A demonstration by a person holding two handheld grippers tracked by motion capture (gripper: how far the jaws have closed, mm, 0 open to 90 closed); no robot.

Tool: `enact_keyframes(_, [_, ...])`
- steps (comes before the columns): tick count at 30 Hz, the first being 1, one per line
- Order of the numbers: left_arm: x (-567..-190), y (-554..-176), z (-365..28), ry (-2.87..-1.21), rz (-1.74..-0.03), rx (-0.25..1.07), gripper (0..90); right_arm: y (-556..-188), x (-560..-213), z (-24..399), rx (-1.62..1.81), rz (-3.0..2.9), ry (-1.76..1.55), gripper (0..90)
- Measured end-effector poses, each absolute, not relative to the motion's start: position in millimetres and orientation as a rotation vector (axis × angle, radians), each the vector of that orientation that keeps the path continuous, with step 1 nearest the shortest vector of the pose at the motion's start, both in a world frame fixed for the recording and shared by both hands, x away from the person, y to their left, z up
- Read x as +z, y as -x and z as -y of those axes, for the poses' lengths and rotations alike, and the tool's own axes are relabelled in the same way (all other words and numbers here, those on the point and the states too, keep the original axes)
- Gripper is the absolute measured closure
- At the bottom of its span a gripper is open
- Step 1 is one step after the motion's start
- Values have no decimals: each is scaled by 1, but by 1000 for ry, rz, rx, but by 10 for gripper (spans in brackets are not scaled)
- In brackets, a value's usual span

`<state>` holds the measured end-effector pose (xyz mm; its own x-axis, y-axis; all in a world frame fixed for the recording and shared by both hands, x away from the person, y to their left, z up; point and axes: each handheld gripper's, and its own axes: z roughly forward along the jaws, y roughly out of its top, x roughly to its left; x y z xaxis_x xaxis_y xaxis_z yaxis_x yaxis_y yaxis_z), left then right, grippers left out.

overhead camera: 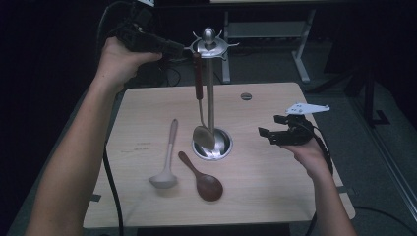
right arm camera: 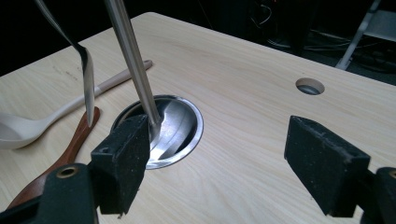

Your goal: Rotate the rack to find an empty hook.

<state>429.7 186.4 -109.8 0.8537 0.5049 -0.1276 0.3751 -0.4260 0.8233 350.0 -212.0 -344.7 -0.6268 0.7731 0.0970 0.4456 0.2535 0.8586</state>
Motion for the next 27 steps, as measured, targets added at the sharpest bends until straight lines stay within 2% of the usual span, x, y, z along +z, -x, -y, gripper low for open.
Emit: enact_keyframes(27, [-110,-457,-180,-2038,-673,169,900,-352,-345,216,1319,-2186,-1123,223])
